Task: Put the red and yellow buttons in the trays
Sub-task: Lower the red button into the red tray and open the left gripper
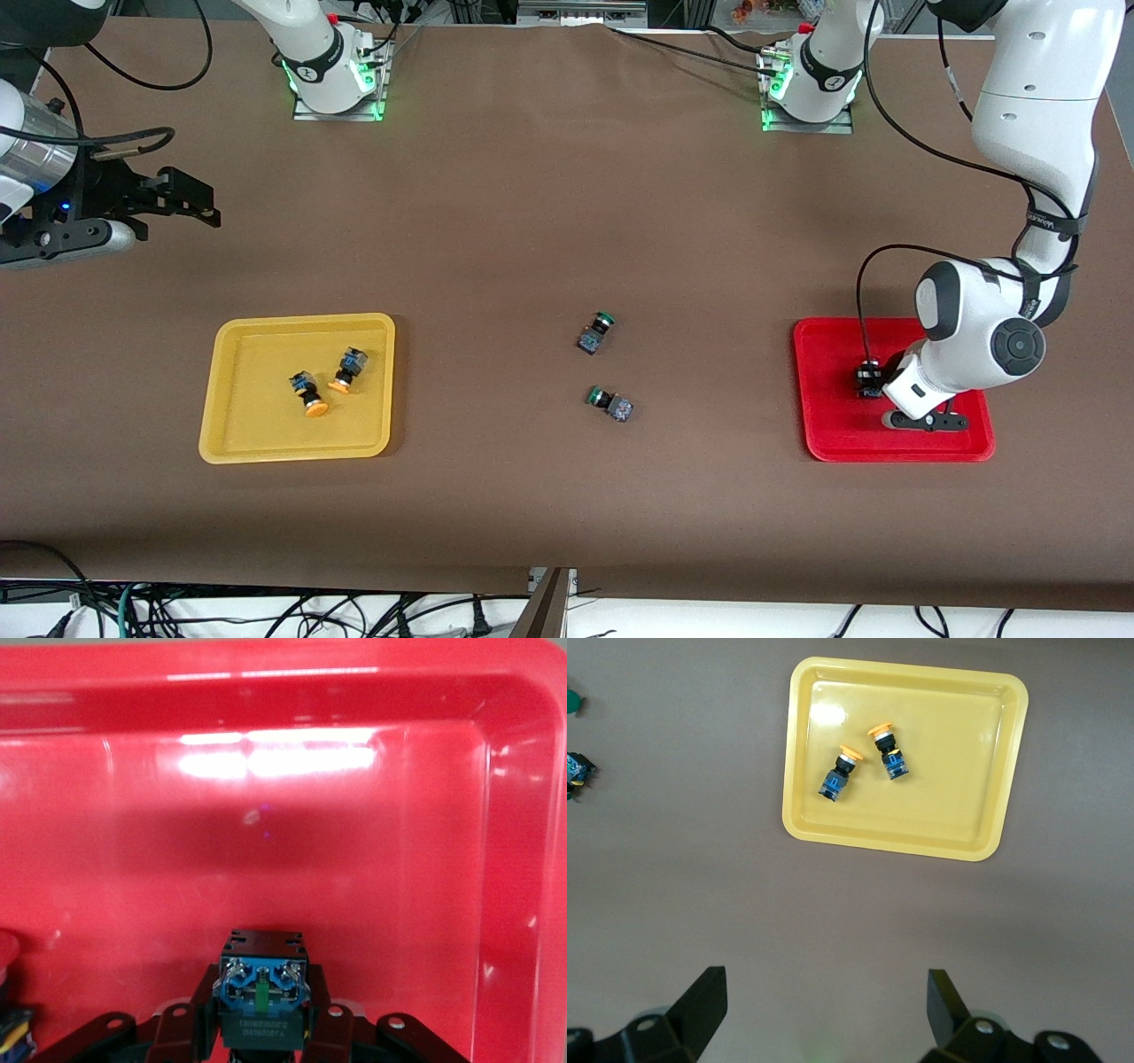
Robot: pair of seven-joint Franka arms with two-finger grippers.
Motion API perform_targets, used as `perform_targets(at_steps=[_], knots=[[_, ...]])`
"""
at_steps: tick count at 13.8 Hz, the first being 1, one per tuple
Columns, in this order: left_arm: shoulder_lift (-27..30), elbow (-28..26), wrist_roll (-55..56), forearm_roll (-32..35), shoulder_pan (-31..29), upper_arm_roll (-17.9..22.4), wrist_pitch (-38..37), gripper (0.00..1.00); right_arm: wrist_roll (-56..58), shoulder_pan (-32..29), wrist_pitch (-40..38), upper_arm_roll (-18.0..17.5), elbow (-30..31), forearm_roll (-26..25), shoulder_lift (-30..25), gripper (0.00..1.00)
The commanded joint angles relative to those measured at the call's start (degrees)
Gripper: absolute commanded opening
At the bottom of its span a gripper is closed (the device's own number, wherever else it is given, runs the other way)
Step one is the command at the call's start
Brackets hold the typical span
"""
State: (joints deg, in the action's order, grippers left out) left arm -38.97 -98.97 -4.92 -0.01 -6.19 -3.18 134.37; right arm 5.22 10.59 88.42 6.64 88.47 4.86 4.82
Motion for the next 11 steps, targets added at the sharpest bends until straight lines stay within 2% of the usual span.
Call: perform_targets(at_steps=[1, 3, 4, 7, 11], knots=[[0.48, -1.4, -1.06, 0.36, -1.02, -0.95, 1.95, 0.43, 0.49, -0.75, 0.0, -0.31, 0.3, -0.37, -0.6, 1.0], [0.48, -0.88, -0.71, 0.19, -1.02, -0.95, 1.77, 0.89, 0.49, -0.66, 0.08, -0.4, 0.3, -0.55, -0.52, 1.0], [0.91, -0.61, -0.45, 0.1, -1.02, -0.95, 1.25, 1.0, 0.49, -0.57, 0.08, -0.4, 0.3, -0.64, -0.51, 1.0], [3.19, 1.66, -0.27, 0.1, -0.67, -1.65, -3.47, 1.0, 0.49, -0.48, -0.01, -0.49, 0.21, -0.9, -0.51, 1.0], [3.73, 12.11, -0.09, 0.1, 0.12, -2.27, -16.74, 1.0, 0.14, -0.66, -0.1, 0.04, -0.4, -1.25, -0.87, 1.0]])
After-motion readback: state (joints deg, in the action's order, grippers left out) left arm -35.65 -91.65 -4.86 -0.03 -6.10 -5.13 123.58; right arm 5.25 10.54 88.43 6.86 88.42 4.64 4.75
